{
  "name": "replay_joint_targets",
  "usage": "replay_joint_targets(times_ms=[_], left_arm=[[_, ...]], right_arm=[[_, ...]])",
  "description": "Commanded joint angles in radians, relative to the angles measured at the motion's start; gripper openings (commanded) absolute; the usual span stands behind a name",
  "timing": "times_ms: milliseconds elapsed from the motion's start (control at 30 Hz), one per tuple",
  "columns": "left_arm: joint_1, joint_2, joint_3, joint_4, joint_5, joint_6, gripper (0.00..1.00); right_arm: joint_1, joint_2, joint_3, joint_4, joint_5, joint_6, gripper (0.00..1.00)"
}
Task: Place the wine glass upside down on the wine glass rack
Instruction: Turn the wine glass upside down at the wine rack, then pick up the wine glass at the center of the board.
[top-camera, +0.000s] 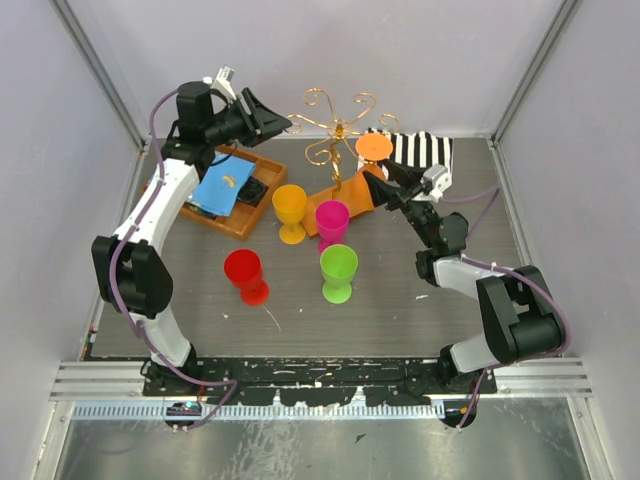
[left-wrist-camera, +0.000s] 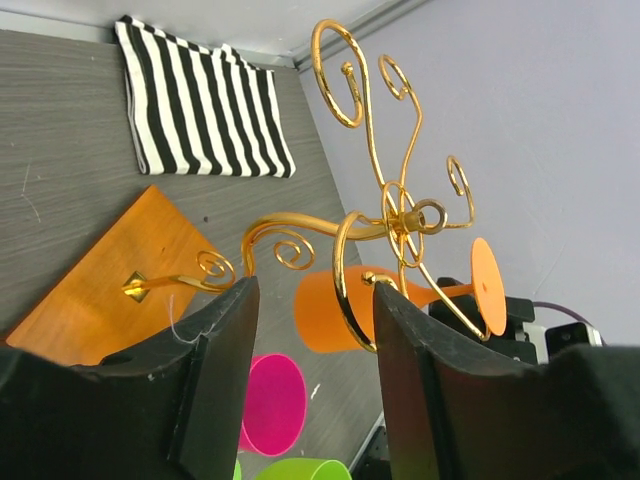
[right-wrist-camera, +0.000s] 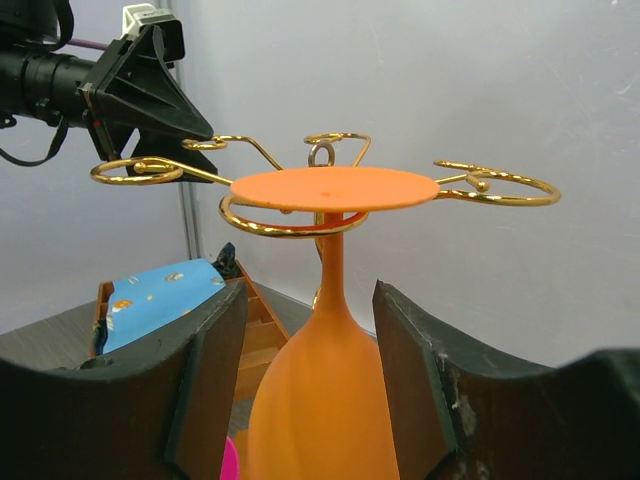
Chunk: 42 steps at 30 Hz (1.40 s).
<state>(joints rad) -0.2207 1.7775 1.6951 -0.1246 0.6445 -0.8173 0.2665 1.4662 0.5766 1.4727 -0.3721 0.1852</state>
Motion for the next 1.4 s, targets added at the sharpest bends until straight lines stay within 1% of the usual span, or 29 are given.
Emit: replay_joint_targets(times_ms=[0, 133, 200, 367, 467, 500, 533, 567, 600, 767, 800, 833, 900, 967, 1100, 1200, 1233, 1367], left_arm=[[0.007, -0.005, 0.009, -0.003, 0.004, 0.024, 0.59], [0.008, -0.015, 0.020, -0.001, 0.023, 0.034, 0.68], [0.010, -0.025, 0.041, -0.013, 0.036, 0.050, 0.72], [0.017, -0.071, 0.067, -0.050, 0.035, 0.106, 0.82], [0.020, -0.102, 0.069, -0.064, 0.024, 0.130, 0.86], [0.021, -0.112, 0.071, -0.073, 0.017, 0.142, 0.87], [0.022, -0.122, 0.073, -0.086, 0.007, 0.155, 0.87], [0.023, -0.136, 0.073, -0.102, -0.008, 0.172, 0.90], [0.023, -0.150, 0.074, -0.119, -0.024, 0.191, 0.92], [0.024, -0.221, 0.060, -0.192, -0.109, 0.262, 0.96], [0.023, -0.239, 0.057, -0.208, -0.118, 0.270, 0.96], [0.023, -0.255, 0.051, -0.224, -0.126, 0.280, 0.97], [0.023, -0.290, 0.034, -0.265, -0.149, 0.302, 1.00], [0.024, -0.336, 0.007, -0.311, -0.189, 0.323, 0.98], [0.023, -0.436, -0.055, -0.423, -0.297, 0.371, 0.98], [0.023, -0.518, -0.120, -0.501, -0.369, 0.411, 0.98], [0.023, -0.557, -0.164, -0.518, -0.387, 0.423, 0.98], [0.023, -0.682, -0.301, -0.564, -0.446, 0.470, 0.98]], right_arm=[[0.000, -0.062, -0.034, 0.046, 0.036, -0.018, 0.59], [0.001, -0.110, -0.061, 0.022, 0.036, -0.011, 0.60], [-0.001, -0.138, -0.072, -0.017, 0.035, -0.007, 0.60], [-0.001, -0.231, -0.089, -0.167, 0.045, -0.003, 0.60], [0.001, -0.299, -0.105, -0.267, 0.064, 0.012, 0.60], [0.000, -0.329, -0.107, -0.318, 0.074, 0.022, 0.60], [0.000, -0.358, -0.107, -0.376, 0.085, 0.032, 0.62], [0.000, -0.392, -0.103, -0.442, 0.095, 0.044, 0.65], [0.000, -0.437, -0.100, -0.512, 0.108, 0.060, 0.66], [0.000, -0.618, -0.047, -0.926, 0.187, 0.120, 0.66], [0.000, -0.647, -0.025, -1.055, 0.215, 0.128, 0.65], [0.000, -0.674, -0.008, -1.149, 0.238, 0.138, 0.65], [0.000, -0.715, 0.016, -1.299, 0.286, 0.183, 0.66], [-0.001, -0.742, 0.026, -1.409, 0.293, 0.230, 0.65], [0.000, -0.771, 0.047, -1.572, 0.265, 0.290, 0.66], [0.000, -0.777, 0.054, -1.640, 0.240, 0.349, 0.65], [0.000, -0.774, 0.060, -1.655, 0.227, 0.365, 0.65], [0.001, -0.728, 0.095, -1.696, 0.168, 0.424, 0.57]])
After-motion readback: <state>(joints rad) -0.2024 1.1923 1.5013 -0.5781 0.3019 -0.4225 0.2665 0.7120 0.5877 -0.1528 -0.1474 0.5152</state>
